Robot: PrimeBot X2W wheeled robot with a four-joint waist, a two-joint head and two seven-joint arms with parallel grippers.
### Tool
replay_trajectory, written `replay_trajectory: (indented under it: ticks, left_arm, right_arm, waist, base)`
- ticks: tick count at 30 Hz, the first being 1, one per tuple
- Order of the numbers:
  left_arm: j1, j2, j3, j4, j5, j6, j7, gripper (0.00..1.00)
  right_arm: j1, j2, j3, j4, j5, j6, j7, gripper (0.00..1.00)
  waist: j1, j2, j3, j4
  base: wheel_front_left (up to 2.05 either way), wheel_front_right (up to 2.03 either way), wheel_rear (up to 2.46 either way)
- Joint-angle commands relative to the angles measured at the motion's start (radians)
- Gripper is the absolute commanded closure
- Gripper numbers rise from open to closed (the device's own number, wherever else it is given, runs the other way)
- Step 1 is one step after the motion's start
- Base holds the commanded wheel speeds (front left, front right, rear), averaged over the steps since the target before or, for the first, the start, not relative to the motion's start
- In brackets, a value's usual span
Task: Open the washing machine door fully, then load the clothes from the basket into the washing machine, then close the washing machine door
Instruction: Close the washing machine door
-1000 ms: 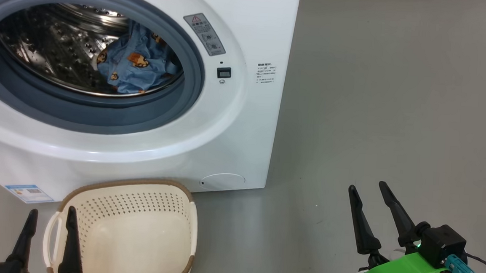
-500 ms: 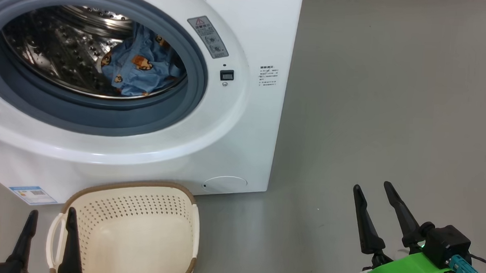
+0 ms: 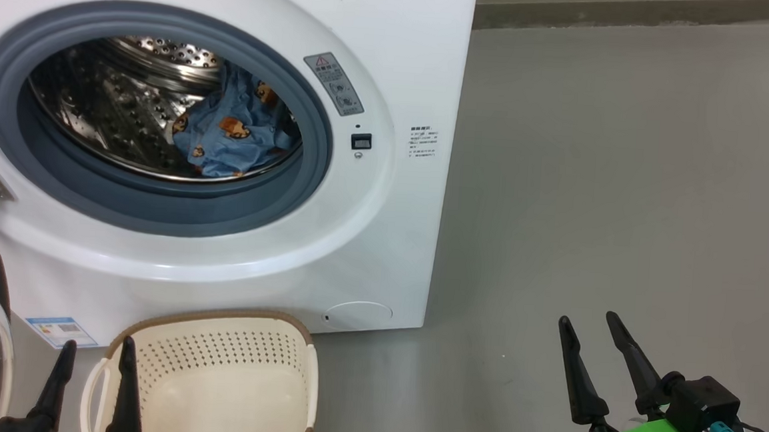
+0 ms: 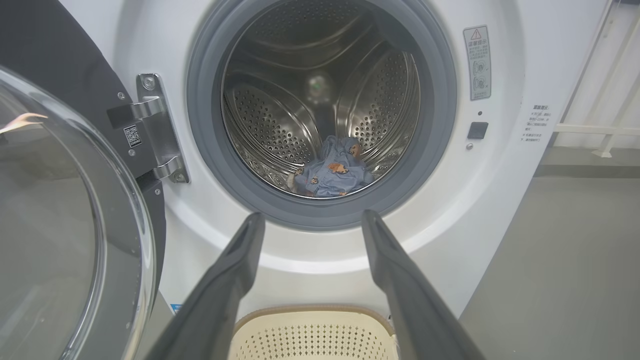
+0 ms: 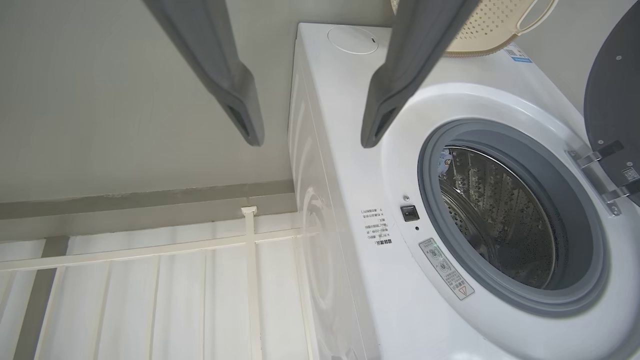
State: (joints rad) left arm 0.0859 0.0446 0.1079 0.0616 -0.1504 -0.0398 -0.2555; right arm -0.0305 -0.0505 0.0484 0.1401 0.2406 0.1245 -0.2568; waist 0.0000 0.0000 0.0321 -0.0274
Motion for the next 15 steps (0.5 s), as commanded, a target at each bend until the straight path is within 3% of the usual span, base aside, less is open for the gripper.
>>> replay_trajectory:
  ticks: [1,15]
  left_arm:
    - [-0.007,0.007,0.029,-0.018,0.003,-0.002,-0.006,0.0]
    - [0.007,0.006,0.016,-0.006,0.001,0.003,-0.006,0.0]
  right_arm:
    - [-0.009,0.0,0.023,-0.022,0.002,0.006,-0.005,0.0]
    - [0.013,0.0,0.02,-0.018,0.002,0.006,-0.005,0.0]
  waist:
    - [0.0,0.0,-0.008,-0.002]
    - [0.0,0.0,-0.039,0.007]
  base:
    - [0.0,0.0,0.0]
    - [0.0,0.0,0.0]
